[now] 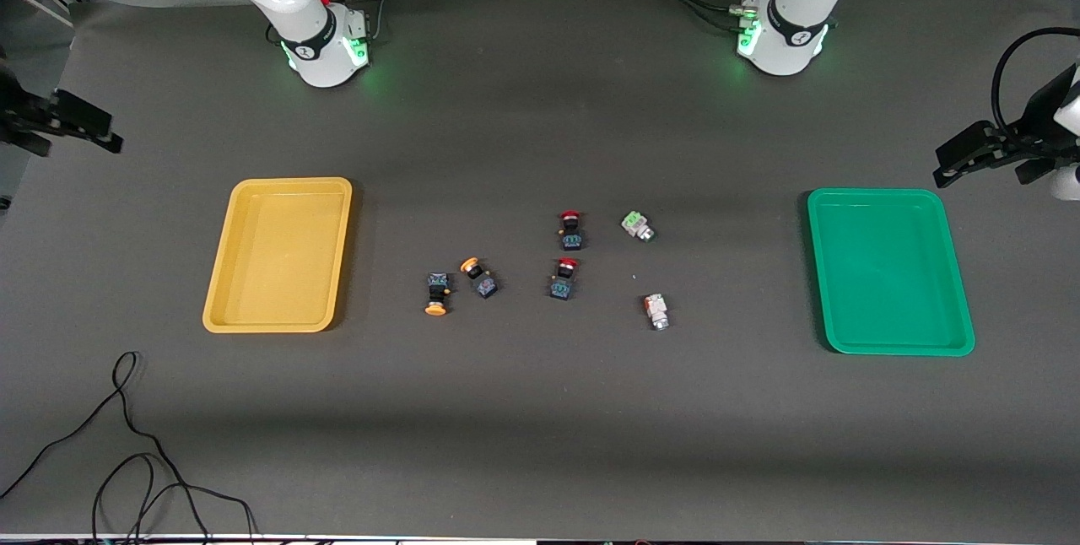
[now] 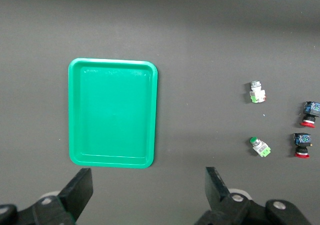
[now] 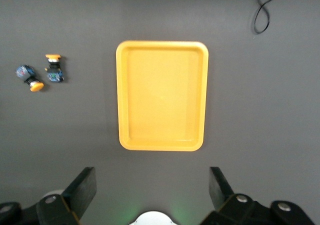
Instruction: Place green and yellow buttons in trays
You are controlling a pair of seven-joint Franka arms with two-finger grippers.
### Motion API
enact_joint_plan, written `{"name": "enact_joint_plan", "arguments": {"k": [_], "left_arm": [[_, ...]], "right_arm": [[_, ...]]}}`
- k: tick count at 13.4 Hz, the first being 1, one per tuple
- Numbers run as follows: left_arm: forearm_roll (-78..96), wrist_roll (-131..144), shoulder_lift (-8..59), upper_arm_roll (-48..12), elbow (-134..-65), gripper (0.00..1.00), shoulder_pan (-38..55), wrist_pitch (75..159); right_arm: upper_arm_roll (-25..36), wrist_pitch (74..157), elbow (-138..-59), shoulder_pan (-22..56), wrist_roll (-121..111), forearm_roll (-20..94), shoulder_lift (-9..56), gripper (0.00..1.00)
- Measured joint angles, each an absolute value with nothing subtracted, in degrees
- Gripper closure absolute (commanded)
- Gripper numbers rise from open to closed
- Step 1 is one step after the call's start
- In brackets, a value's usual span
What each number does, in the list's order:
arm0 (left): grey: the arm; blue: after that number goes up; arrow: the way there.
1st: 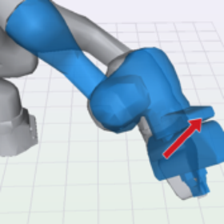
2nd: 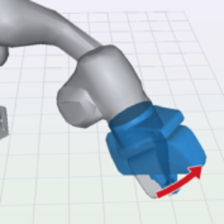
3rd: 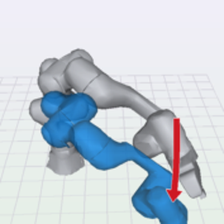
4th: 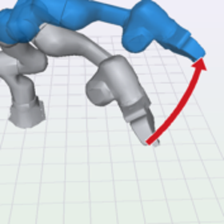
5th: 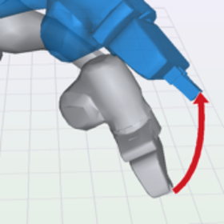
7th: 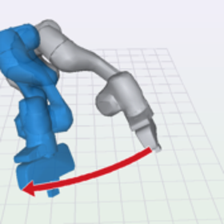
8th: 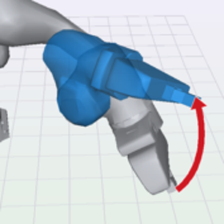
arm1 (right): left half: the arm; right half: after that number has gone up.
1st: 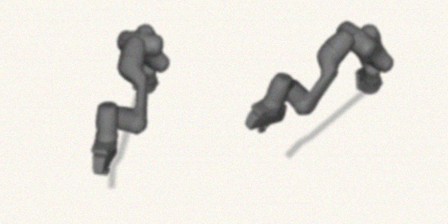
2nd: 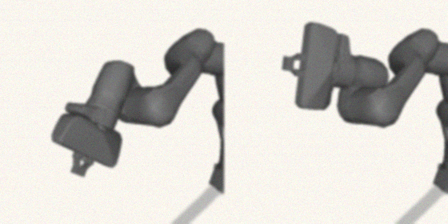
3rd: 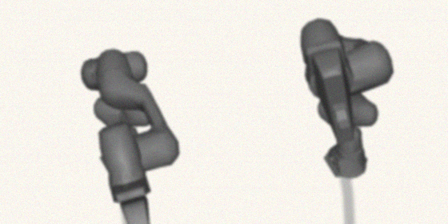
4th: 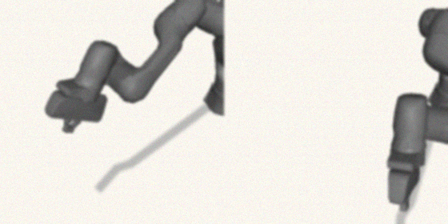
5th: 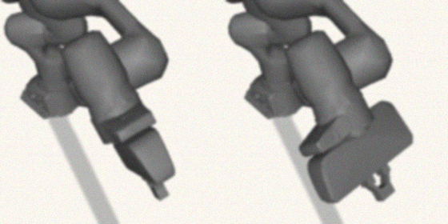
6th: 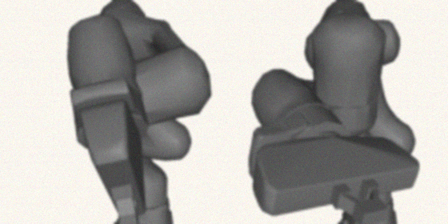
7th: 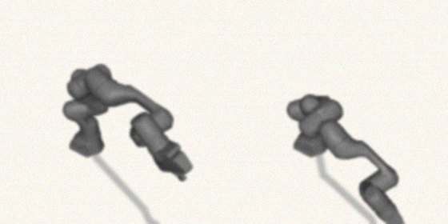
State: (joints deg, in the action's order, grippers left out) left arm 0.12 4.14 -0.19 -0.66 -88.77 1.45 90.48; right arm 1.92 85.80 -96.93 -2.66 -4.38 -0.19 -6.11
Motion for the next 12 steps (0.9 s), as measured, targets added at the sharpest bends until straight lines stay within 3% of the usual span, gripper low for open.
{"name": "enact_joint_plan", "arguments": {"k": [5, 12], "left_arm": [[0.2, 4.1, -0.2, -1.0, -88.8, 0.0, 1.5, 90.4], [2.3, 13.7, -0.3, -4.6, -91.4, 0.0, 4.2, 90.5]], "right_arm": [[1.7, 86.7, -99.0, -2.5, -4.4, -0.5, -5.9, 0.0], [1.1, 87.3, -96.1, -2.0, -0.3, 3.9, -4.9, 0.0]]}}
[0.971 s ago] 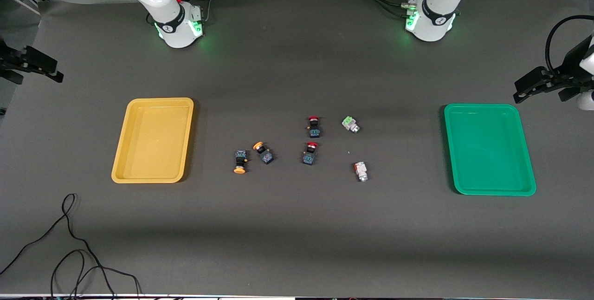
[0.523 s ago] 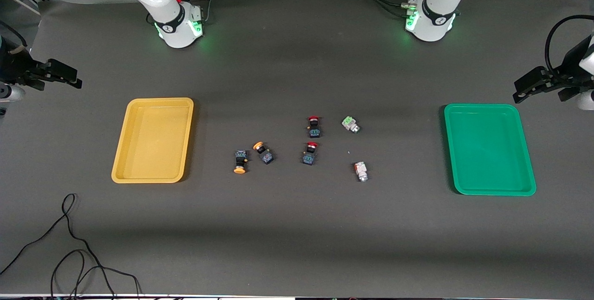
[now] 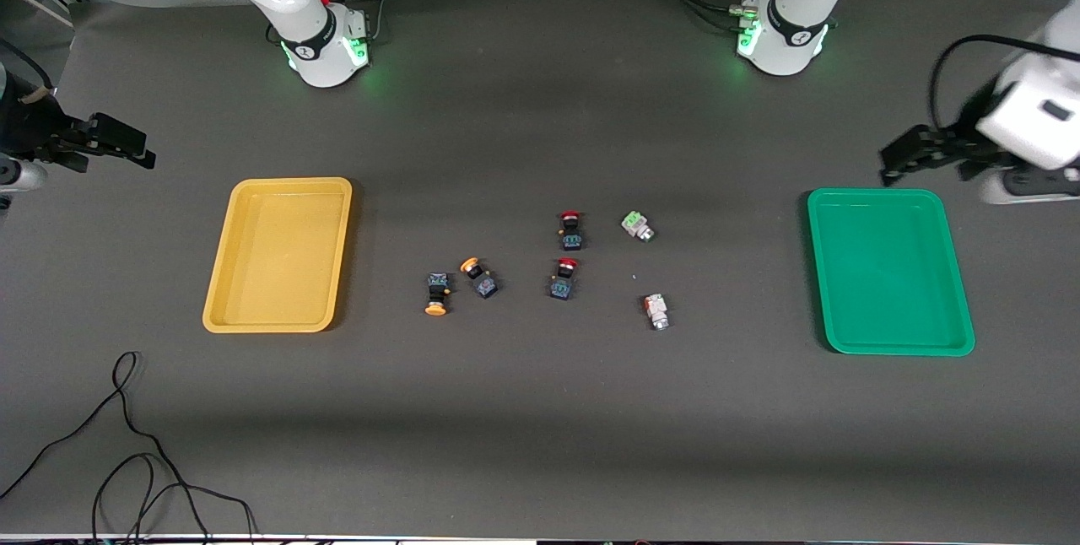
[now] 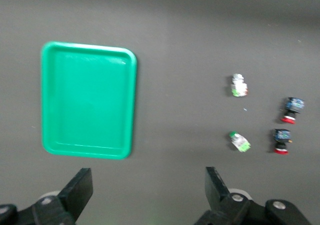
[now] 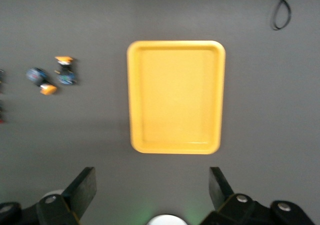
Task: Place green and yellow buttons in trays
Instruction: 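Grasp the orange button with the right gripper while the left gripper grasps the green button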
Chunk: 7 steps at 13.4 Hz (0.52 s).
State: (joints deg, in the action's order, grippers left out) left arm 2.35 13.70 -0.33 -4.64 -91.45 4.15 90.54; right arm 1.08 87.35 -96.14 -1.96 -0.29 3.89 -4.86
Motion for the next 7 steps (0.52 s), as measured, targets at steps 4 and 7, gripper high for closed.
{"name": "enact_joint_plan", "arguments": {"k": [4, 7], "left_arm": [[5.3, 24.7, -1.1, -5.2, -96.1, 0.0, 9.5, 94.4], [5.3, 39.2, -2.1, -5.5, -99.5, 0.0, 18.0, 97.6]], "right_arm": [[0.2, 86.5, -95.2, 2.6, 7.4, 7.1, -3.8, 0.0], [-0.1, 90.5, -95.4, 9.7, 14.4, 7.1, 2.7, 0.0]]}}
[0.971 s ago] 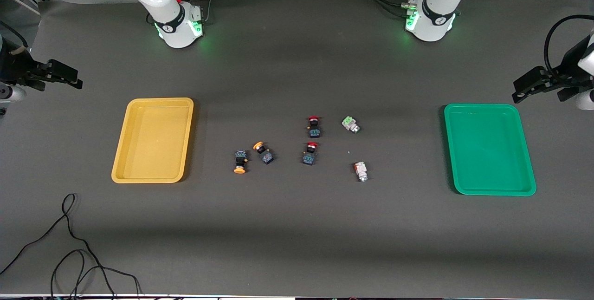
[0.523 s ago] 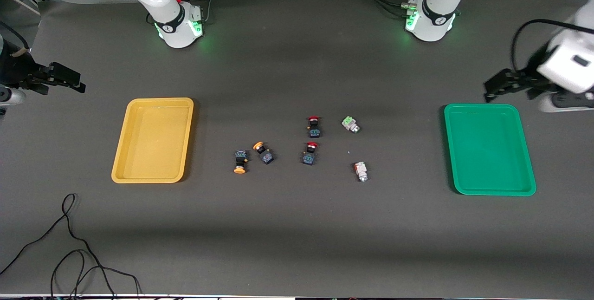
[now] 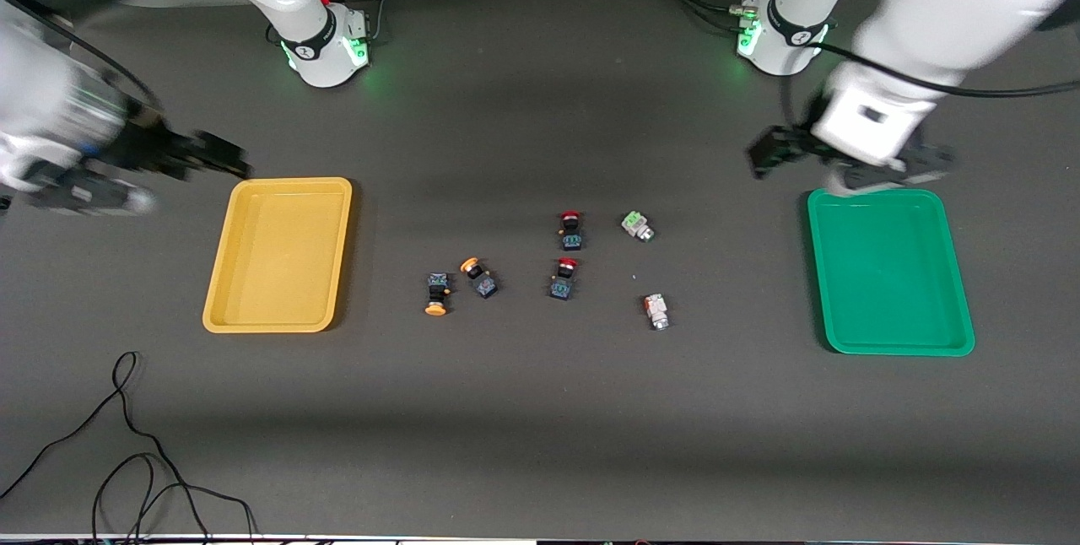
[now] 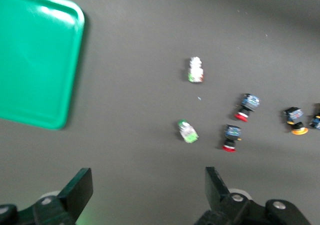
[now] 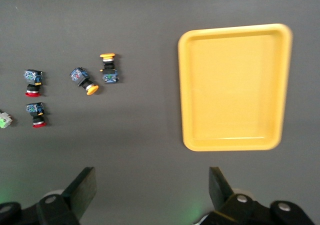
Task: Place green and yellow buttons in trays
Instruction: 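Grasp the orange button with the right gripper while the left gripper grasps the green button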
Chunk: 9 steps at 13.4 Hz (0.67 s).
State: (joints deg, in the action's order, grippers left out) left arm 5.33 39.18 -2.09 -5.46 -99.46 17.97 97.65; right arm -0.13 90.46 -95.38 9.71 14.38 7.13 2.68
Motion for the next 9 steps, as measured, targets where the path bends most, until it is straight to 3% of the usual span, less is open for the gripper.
{"name": "enact_joint_plan", "arguments": {"k": [4, 9], "left_arm": [[3.5, 55.4, -2.4, -5.9, -102.0, 0.0, 27.2, 100.3], [2.7, 66.7, -1.9, -7.2, -107.9, 0.01, 29.1, 106.9]], "right_arm": [[-0.3, 100.7, -95.6, 15.4, 21.5, 7.1, 13.6, 0.0], [-0.3, 118.5, -99.6, 20.5, 28.2, 7.2, 24.1, 0.0]]}}
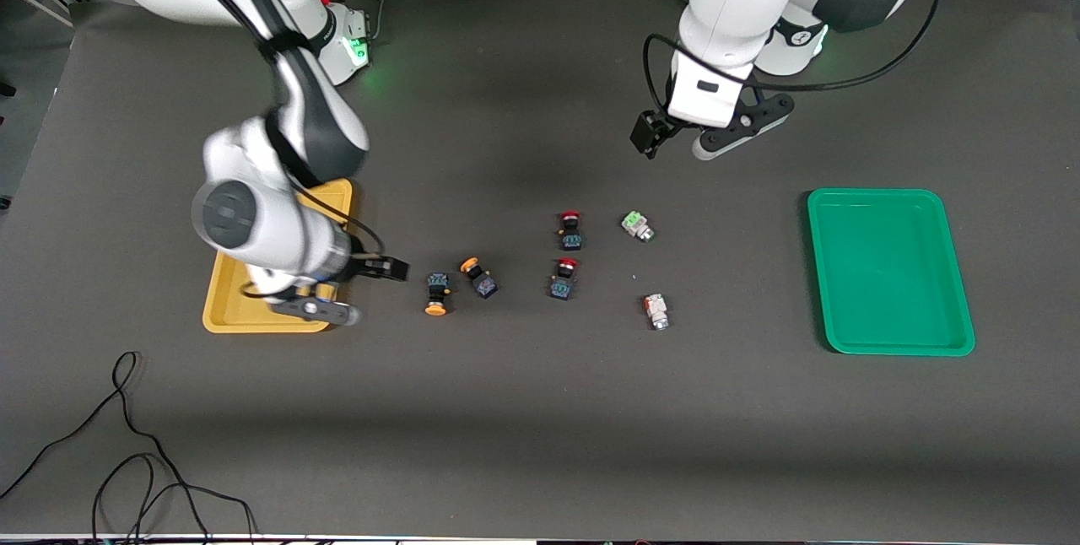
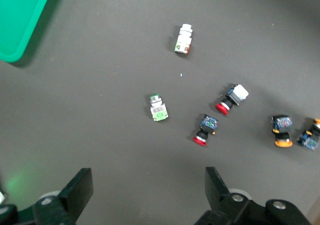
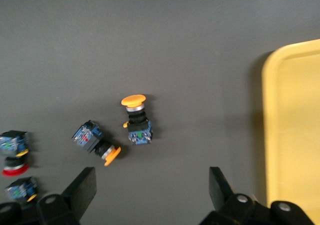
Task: Place green and yellow buttons in trays
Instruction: 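Grasp the orange button with the right gripper while the left gripper grasps the green button, then lower the orange button into the yellow tray with the right gripper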
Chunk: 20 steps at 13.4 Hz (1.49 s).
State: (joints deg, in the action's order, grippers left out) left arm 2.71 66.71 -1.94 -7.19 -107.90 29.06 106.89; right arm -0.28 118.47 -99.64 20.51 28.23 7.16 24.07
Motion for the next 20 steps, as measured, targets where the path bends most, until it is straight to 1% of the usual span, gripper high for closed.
{"name": "enact_joint_plan", "arguments": {"k": [2, 4, 7, 9, 10, 11, 12, 13, 16, 18, 20], "left_arm": [[2.7, 69.9, -0.3, -7.2, -109.8, 0.01, 29.5, 110.9], [2.6, 72.4, 2.7, -7.2, -113.1, 0.01, 30.6, 118.1], [2.6, 73.4, 8.0, -7.3, -118.6, 0.01, 31.2, 130.1], [1.0, 73.5, 10.9, -7.1, -120.8, 0.01, 31.1, 135.3], [0.2, 73.7, 12.2, -7.0, -121.6, 0.01, 31.1, 137.2], [-0.1, 73.7, 13.7, -6.9, -122.1, 0.01, 31.1, 138.9], [-0.3, 73.8, 15.4, -6.6, -122.6, 0.01, 31.1, 140.8], [-0.4, 73.8, 17.2, -6.2, -122.8, 0.01, 31.1, 142.5], [-0.6, 73.8, 21.8, -4.8, -122.8, 0.02, 31.0, 145.0], [-1.2, 73.8, 23.2, -4.1, -122.8, 0.02, 31.0, 146.1], [-1.4, 73.8, 24.0, -4.1, -122.7, 0.02, 31.0, 147.0]], "right_arm": [[-0.3, 123.3, -100.6, 22.3, 28.8, 7.2, 28.0, 0.0], [-0.3, 127.7, -101.4, 23.1, 28.9, 7.2, 31.3, 0.0], [-0.3, 132.0, -101.6, 23.5, 28.9, 7.2, 35.1, 0.0], [-0.3, 135.0, -101.6, 23.8, 28.9, 7.2, 37.1, 0.02], [-0.3, 136.2, -101.7, 24.3, 28.9, 7.2, 37.8, 0.07], [-0.3, 137.2, -101.7, 24.7, 29.0, 7.2, 38.3, 0.25], [-0.3, 137.8, -101.7, 25.1, 29.2, 7.2, 38.8, 0.72], [-0.3, 138.5, -101.7, 25.3, 29.2, 7.2, 39.2, 1.0], [0.0, 138.6, -101.6, 25.4, 29.3, 7.2, 39.3, 1.0], [0.3, 137.7, -101.1, 25.4, 29.3, 7.2, 38.8, 1.0], [2.3, 130.9, -100.3, 25.4, 28.9, 7.1, 35.8, 1.0]]}}
